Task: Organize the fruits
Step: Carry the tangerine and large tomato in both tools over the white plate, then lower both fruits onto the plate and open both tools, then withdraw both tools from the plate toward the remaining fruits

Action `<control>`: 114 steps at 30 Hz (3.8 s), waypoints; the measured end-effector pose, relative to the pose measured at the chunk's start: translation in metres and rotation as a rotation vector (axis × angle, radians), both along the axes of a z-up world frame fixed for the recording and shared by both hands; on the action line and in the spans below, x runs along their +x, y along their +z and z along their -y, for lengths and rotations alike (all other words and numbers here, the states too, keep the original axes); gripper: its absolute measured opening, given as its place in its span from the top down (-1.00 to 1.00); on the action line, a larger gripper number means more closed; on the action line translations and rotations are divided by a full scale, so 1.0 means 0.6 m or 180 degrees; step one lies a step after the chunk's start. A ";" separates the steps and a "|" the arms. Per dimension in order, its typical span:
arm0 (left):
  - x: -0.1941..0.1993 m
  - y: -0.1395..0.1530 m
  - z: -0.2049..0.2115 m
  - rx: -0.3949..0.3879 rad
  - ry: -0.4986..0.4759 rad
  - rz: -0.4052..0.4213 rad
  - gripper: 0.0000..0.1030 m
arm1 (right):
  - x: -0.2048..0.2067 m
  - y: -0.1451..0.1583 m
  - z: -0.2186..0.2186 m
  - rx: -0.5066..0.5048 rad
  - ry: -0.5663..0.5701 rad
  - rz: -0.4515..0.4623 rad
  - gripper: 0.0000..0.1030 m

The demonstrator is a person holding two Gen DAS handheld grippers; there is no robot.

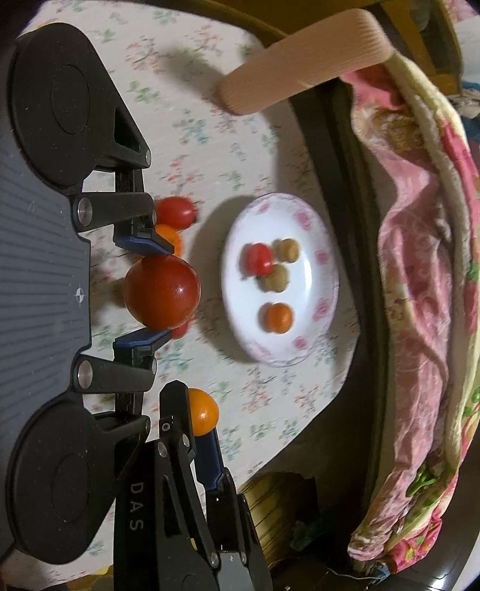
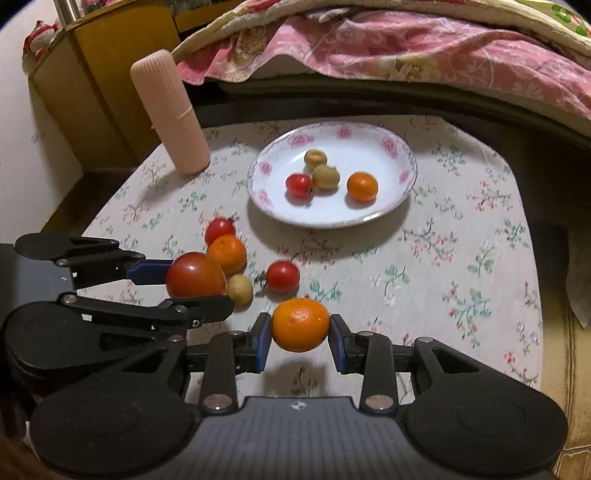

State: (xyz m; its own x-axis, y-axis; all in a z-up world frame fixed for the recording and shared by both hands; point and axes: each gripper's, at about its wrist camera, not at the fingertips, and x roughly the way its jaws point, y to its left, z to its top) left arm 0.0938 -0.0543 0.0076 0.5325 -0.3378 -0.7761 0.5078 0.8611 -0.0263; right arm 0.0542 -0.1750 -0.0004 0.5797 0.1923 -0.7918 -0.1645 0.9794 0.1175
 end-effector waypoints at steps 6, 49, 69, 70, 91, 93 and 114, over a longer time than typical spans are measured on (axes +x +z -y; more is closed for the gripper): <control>0.048 0.005 0.010 -0.0046 0.0107 0.0044 0.05 | 0.040 0.017 0.013 0.0058 -0.0126 0.0125 0.30; 0.069 0.004 -0.006 -0.0034 0.0379 0.0082 -0.26 | 0.114 0.031 0.058 0.0050 -0.0537 0.0378 0.27; -0.078 0.006 -0.068 0.0358 0.0797 -0.0097 -0.31 | -0.043 -0.014 -0.017 0.0388 -0.0754 -0.0004 0.27; -0.081 0.008 -0.068 0.0394 0.0814 -0.0090 -0.32 | -0.044 -0.014 -0.024 0.0372 -0.0724 -0.0005 0.27; -0.073 0.001 -0.081 0.0401 0.0831 -0.0112 -0.34 | -0.049 -0.023 -0.039 0.0284 -0.0601 -0.0091 0.27; -0.068 0.001 -0.087 0.0338 0.0849 -0.0122 -0.34 | -0.048 -0.027 -0.043 0.0243 -0.0578 -0.0092 0.27; -0.035 -0.016 -0.088 0.0141 0.0384 -0.0200 -0.34 | -0.022 -0.042 0.001 0.0275 -0.0573 0.0115 0.27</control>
State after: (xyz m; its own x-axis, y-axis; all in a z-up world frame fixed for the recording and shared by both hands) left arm 0.0729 -0.0018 -0.0021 0.5171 -0.2388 -0.8219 0.3990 0.9168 -0.0153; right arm 0.0408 -0.1759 -0.0256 0.6386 0.1494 -0.7549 0.0066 0.9799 0.1996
